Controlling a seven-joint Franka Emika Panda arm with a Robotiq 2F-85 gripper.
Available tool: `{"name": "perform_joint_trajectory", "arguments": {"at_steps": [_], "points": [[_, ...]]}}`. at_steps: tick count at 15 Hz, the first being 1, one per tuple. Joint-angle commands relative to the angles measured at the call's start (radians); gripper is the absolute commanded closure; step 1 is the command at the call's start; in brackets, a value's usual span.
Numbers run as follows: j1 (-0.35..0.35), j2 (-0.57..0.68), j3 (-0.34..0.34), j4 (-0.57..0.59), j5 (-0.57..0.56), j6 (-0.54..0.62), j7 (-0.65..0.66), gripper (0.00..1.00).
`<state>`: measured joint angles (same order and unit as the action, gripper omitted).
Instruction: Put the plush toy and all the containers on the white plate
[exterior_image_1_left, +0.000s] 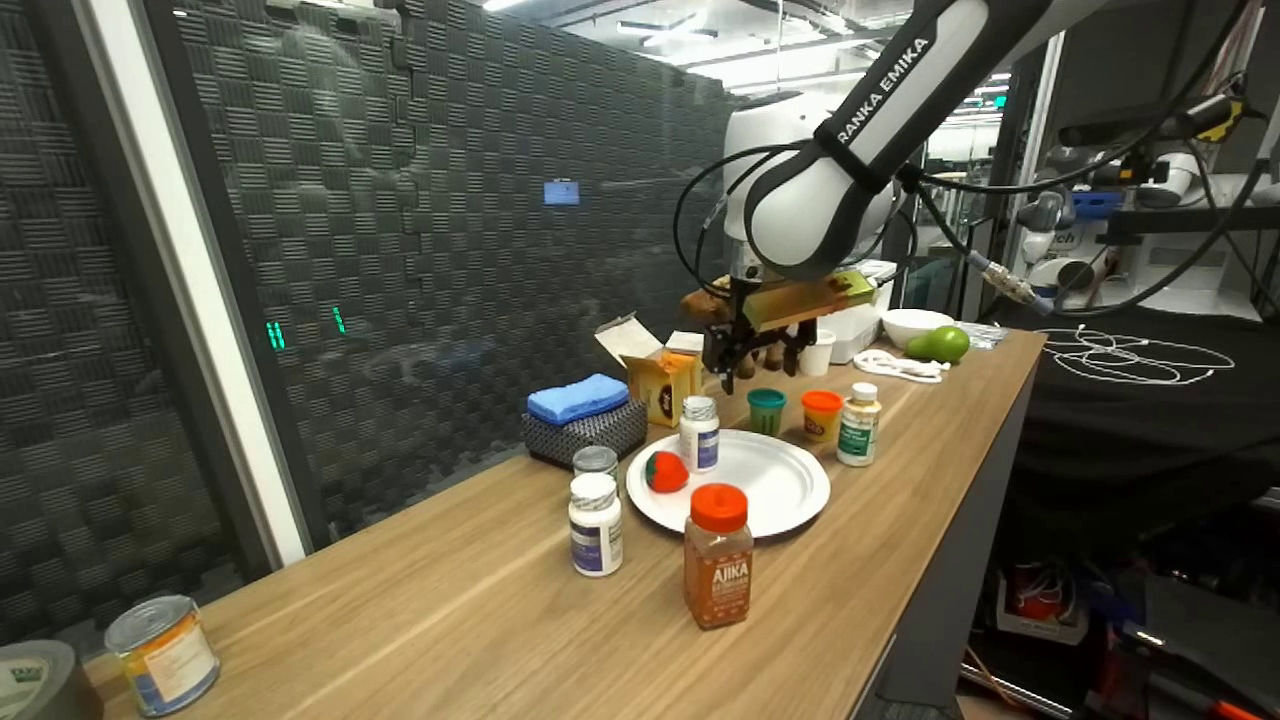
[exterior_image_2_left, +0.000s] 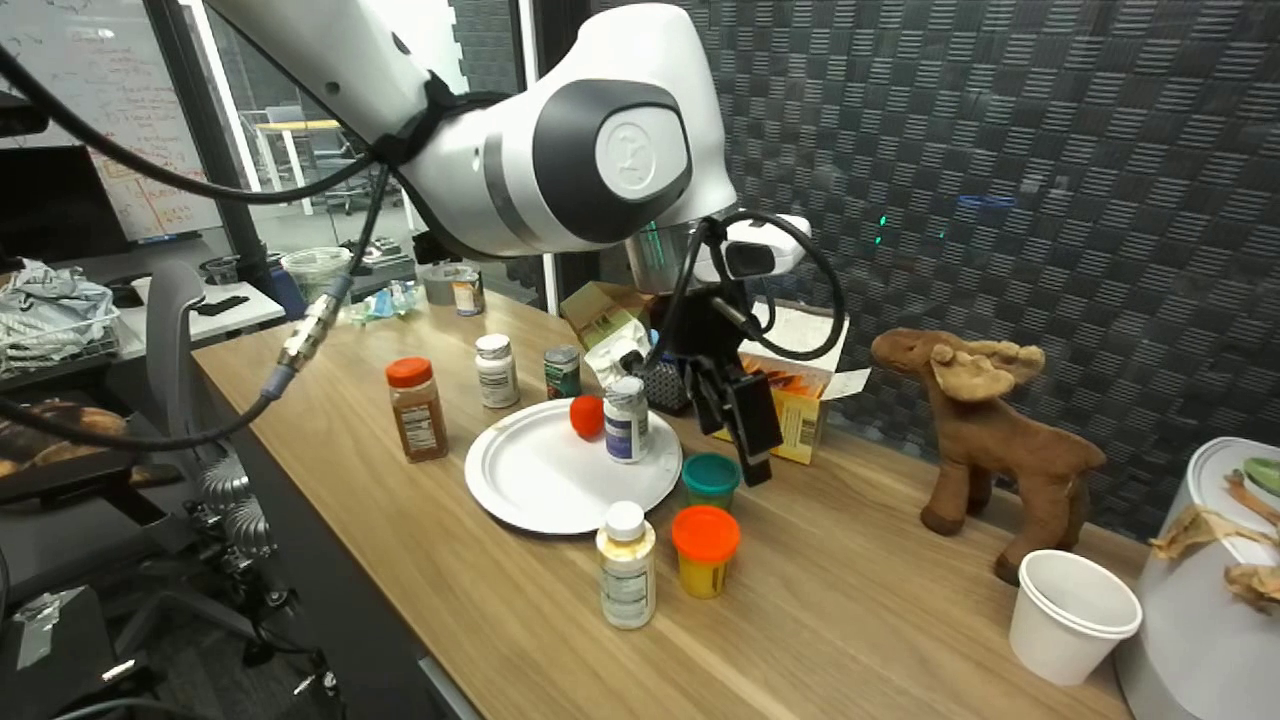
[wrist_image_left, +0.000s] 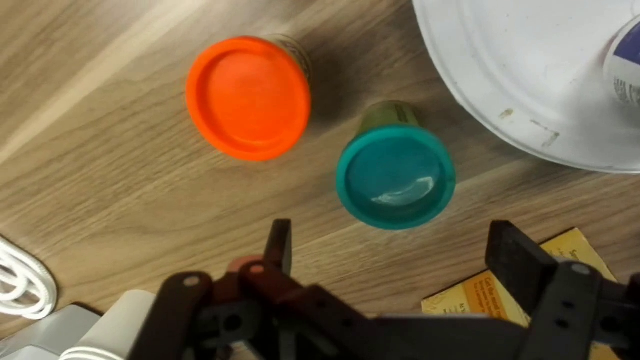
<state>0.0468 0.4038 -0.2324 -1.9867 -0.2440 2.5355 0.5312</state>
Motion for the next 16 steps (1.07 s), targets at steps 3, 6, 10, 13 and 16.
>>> {"name": "perform_joint_trajectory", "arguments": {"at_steps": [3, 6, 10, 13, 16], "points": [[-0.056, -0.002, 0.028, 0.02, 0.074, -0.047, -0.114, 0.0], [-0.092, 0.0, 0.062, 0.022, 0.15, -0.069, -0.2, 0.0], [-0.114, -0.006, 0.096, 0.018, 0.215, -0.07, -0.283, 0.0], [-0.118, 0.004, 0.102, 0.022, 0.233, -0.072, -0.307, 0.0], [-0.122, 0.012, 0.106, 0.024, 0.245, -0.075, -0.324, 0.0]]}}
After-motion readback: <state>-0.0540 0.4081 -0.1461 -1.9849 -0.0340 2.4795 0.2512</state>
